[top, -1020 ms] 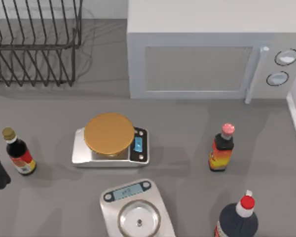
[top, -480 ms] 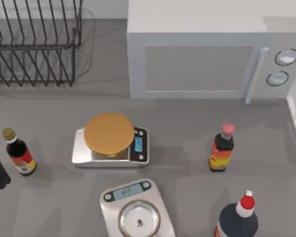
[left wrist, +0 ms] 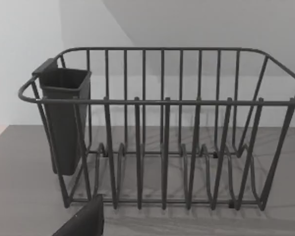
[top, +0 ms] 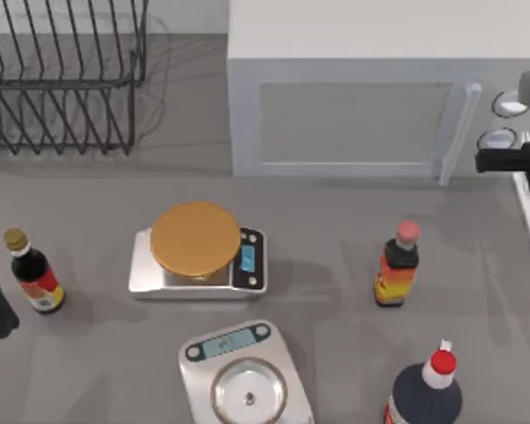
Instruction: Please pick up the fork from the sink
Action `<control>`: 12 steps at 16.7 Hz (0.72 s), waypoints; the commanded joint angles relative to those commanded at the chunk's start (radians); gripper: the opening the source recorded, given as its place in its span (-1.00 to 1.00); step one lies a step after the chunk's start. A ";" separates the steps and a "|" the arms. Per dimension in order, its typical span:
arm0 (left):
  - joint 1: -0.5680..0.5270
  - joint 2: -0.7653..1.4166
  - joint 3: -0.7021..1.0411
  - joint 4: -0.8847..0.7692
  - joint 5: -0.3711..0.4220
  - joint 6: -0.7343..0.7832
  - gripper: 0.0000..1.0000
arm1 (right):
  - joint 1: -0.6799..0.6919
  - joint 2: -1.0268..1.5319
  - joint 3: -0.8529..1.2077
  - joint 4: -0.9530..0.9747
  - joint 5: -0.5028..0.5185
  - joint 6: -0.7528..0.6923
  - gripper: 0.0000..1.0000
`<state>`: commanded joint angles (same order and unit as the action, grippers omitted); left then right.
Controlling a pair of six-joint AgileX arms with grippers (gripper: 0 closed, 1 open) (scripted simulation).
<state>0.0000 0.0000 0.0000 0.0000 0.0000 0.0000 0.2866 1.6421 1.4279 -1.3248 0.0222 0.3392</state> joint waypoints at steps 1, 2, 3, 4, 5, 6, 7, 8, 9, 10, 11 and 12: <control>0.000 0.000 0.000 0.000 0.000 0.000 1.00 | 0.038 -0.035 -0.038 -0.010 -0.008 0.019 -1.00; 0.000 0.000 0.000 0.000 0.000 0.000 1.00 | 0.065 -0.060 -0.066 -0.017 -0.015 0.033 -1.00; 0.000 0.000 0.000 0.000 0.000 0.000 1.00 | 0.082 -0.077 -0.083 -0.023 -0.020 0.042 -1.00; 0.000 0.000 0.000 0.000 0.000 0.000 1.00 | 0.088 -0.082 -0.089 -0.025 -0.022 0.045 -1.00; 0.000 0.000 0.000 0.000 0.000 0.000 1.00 | 0.088 -0.082 -0.089 -0.025 -0.022 0.045 -1.00; 0.000 0.000 0.000 0.000 0.000 0.000 1.00 | 0.088 -0.082 -0.089 -0.025 -0.022 0.045 -1.00; 0.000 0.000 0.000 0.000 0.000 0.000 1.00 | 0.088 -0.082 -0.089 -0.025 -0.022 0.045 -1.00; 0.000 0.000 0.000 0.000 0.000 0.000 1.00 | 0.083 -0.078 -0.086 -0.023 -0.023 0.045 -1.00; 0.000 0.000 0.000 0.000 0.000 0.000 1.00 | 0.083 -0.078 -0.089 -0.021 -0.023 0.045 -1.00; 0.000 0.000 0.000 0.000 0.000 0.000 1.00 | 0.084 -0.076 -0.102 -0.008 -0.023 0.045 -1.00; 0.000 0.000 0.000 0.000 0.000 0.000 1.00 | 0.084 -0.072 -0.124 0.016 -0.023 0.045 -1.00; 0.000 0.000 0.000 0.000 0.000 0.000 1.00 | 0.085 -0.066 -0.153 0.050 -0.023 0.046 -1.00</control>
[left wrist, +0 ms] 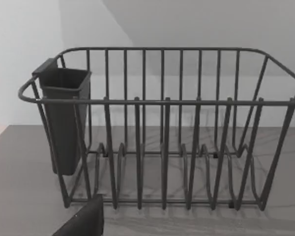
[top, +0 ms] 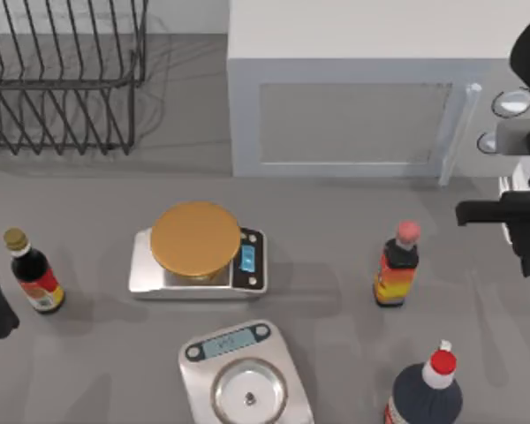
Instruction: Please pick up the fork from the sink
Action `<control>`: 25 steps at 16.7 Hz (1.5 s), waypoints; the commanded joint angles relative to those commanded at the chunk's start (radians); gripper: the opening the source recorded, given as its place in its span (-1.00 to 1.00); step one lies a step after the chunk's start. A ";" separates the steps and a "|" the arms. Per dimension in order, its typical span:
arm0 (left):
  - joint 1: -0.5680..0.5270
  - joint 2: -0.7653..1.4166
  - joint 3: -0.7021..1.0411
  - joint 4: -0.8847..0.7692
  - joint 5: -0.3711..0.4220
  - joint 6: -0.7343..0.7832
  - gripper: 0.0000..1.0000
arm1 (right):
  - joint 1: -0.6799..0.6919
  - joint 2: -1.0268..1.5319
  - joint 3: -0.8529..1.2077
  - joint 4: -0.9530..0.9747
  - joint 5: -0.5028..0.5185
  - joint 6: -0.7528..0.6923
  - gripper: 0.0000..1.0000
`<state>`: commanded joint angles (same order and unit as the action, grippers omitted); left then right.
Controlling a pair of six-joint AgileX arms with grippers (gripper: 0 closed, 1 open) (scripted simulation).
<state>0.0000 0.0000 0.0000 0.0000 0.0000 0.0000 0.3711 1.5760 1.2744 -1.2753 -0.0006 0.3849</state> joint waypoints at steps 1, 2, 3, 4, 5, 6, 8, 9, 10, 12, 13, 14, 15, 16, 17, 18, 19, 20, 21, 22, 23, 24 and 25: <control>0.000 0.000 0.000 0.000 0.000 0.000 1.00 | 0.001 0.007 -0.034 0.044 0.000 0.001 -1.00; 0.000 0.000 0.000 0.000 0.000 0.000 1.00 | 0.002 0.016 -0.073 0.096 0.000 0.001 -1.00; 0.000 0.000 0.000 0.000 0.000 0.000 1.00 | 0.003 0.026 -0.114 0.153 0.000 0.002 -1.00; 0.000 0.000 0.000 0.000 0.000 0.000 1.00 | 0.004 0.035 -0.156 0.210 0.000 0.003 -1.00; 0.000 0.000 0.000 0.000 0.000 0.000 1.00 | 0.005 0.043 -0.196 0.262 0.000 0.003 -1.00; 0.000 0.000 0.000 0.000 0.000 0.000 1.00 | 0.006 0.052 -0.233 0.305 0.001 0.004 -1.00; 0.000 0.000 0.000 0.000 0.000 0.000 1.00 | 0.008 0.065 -0.283 0.358 0.001 0.005 -1.00; 0.000 0.000 0.000 0.000 0.000 0.000 1.00 | 0.008 0.069 -0.293 0.368 0.001 0.006 -1.00; 0.000 0.000 0.000 0.000 0.000 0.000 1.00 | 0.008 0.069 -0.294 0.369 0.001 0.006 -1.00; 0.000 0.000 0.000 0.000 0.000 0.000 1.00 | 0.008 0.069 -0.294 0.369 0.001 0.006 -1.00; 0.000 0.000 0.000 0.000 0.000 0.000 1.00 | 0.008 0.069 -0.294 0.369 0.001 0.006 -1.00; 0.000 0.000 0.000 0.000 0.000 0.000 1.00 | 0.008 0.069 -0.294 0.369 0.001 0.006 -0.85; 0.000 0.000 0.000 0.000 0.000 0.000 1.00 | 0.008 0.069 -0.294 0.369 0.001 0.006 -0.70; 0.000 0.000 0.000 0.000 0.000 0.000 1.00 | 0.008 0.069 -0.294 0.369 0.001 0.006 -0.55; 0.000 0.000 0.000 0.000 0.000 0.000 1.00 | 0.008 0.069 -0.294 0.369 0.001 0.006 -0.40; 0.000 0.000 0.000 0.000 0.000 0.000 1.00 | 0.008 0.069 -0.294 0.369 0.001 0.006 -0.25; 0.000 0.000 0.000 0.000 0.000 0.000 1.00 | 0.008 0.069 -0.294 0.369 0.001 0.006 -0.10; 0.000 0.000 0.000 0.000 0.000 0.000 1.00 | 0.008 0.069 -0.294 0.369 0.001 0.006 0.06; 0.000 0.000 0.000 0.000 0.000 0.000 1.00 | 0.008 0.069 -0.294 0.369 0.001 0.006 0.21; 0.000 0.000 0.000 0.000 0.000 0.000 1.00 | 0.008 0.069 -0.294 0.369 0.001 0.006 0.36; 0.000 0.000 0.000 0.000 0.000 0.000 1.00 | 0.008 0.069 -0.294 0.369 0.001 0.006 0.51; 0.000 0.000 0.000 0.000 0.000 0.000 1.00 | 0.008 0.069 -0.294 0.369 0.001 0.006 0.66; 0.000 0.000 0.000 0.000 0.000 0.000 1.00 | 0.008 0.069 -0.294 0.369 0.001 0.006 0.81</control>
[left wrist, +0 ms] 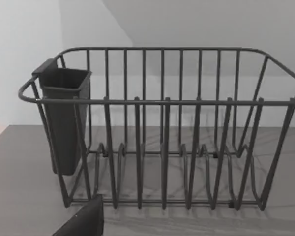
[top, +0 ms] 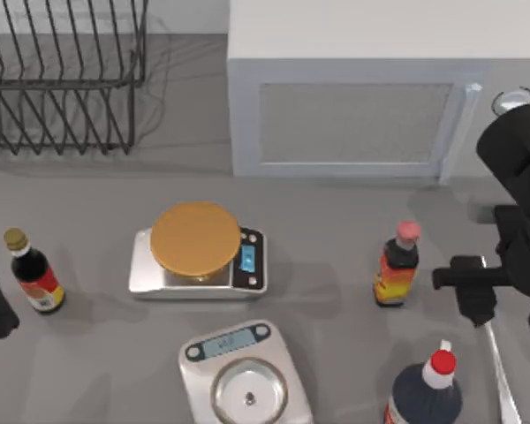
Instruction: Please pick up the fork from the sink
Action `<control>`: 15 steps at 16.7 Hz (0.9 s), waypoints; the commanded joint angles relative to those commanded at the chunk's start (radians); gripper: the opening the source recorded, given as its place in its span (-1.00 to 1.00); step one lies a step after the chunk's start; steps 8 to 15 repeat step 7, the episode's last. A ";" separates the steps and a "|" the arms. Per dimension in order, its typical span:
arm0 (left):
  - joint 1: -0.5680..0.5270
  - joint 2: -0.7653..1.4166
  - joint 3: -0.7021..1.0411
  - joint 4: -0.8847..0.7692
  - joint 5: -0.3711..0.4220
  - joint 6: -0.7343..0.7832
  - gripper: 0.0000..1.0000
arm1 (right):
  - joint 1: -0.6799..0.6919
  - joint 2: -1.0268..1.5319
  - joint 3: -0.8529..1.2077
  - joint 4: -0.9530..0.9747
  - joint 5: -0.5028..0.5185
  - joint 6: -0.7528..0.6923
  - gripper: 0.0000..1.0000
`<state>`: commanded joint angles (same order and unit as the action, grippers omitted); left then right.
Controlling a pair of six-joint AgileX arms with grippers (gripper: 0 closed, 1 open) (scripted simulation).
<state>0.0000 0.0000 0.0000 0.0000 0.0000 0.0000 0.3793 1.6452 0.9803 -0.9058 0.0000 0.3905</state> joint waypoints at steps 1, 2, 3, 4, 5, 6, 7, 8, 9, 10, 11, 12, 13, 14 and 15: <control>0.000 0.000 0.000 0.000 0.000 0.000 1.00 | 0.000 0.000 0.000 0.000 0.000 0.000 0.96; 0.000 0.000 0.000 0.000 0.000 0.000 1.00 | 0.000 0.000 0.000 0.000 0.000 0.000 1.00; 0.000 0.000 0.000 0.000 0.000 0.000 1.00 | 0.000 0.000 0.000 0.000 0.000 0.000 1.00; 0.000 0.000 0.000 0.000 0.000 0.000 1.00 | 0.000 0.000 0.000 0.000 0.000 0.000 1.00; 0.000 0.000 0.000 0.000 0.000 0.000 1.00 | 0.000 0.000 0.000 0.000 0.000 0.000 1.00; 0.000 0.000 0.000 0.000 0.000 0.000 1.00 | 0.000 0.000 0.000 0.000 0.000 0.000 1.00; 0.000 0.000 0.000 0.000 0.000 0.000 1.00 | 0.000 0.000 0.000 0.000 0.000 0.000 1.00; 0.000 0.000 0.000 0.000 0.000 0.000 1.00 | 0.000 0.000 0.000 0.000 0.000 0.000 1.00; 0.000 0.000 0.000 0.000 0.000 0.000 1.00 | 0.000 0.000 0.000 0.000 0.000 0.000 1.00; 0.000 0.000 0.000 0.000 0.000 0.000 1.00 | 0.000 0.000 0.000 0.000 0.000 0.000 1.00; 0.000 0.000 0.000 0.000 0.000 0.000 1.00 | 0.000 0.000 0.000 0.000 0.000 0.000 1.00; 0.000 0.000 0.000 0.000 0.000 0.000 1.00 | 0.000 0.000 0.000 0.000 0.000 0.000 1.00; 0.000 0.000 0.000 0.000 0.000 0.000 1.00 | 0.000 0.000 0.000 0.000 0.000 0.000 1.00; 0.000 0.000 0.000 0.000 0.000 0.000 1.00 | 0.000 0.000 0.000 0.000 0.000 0.000 1.00; 0.000 0.000 0.000 0.000 0.000 0.000 1.00 | 0.000 0.000 0.000 0.000 0.000 0.000 1.00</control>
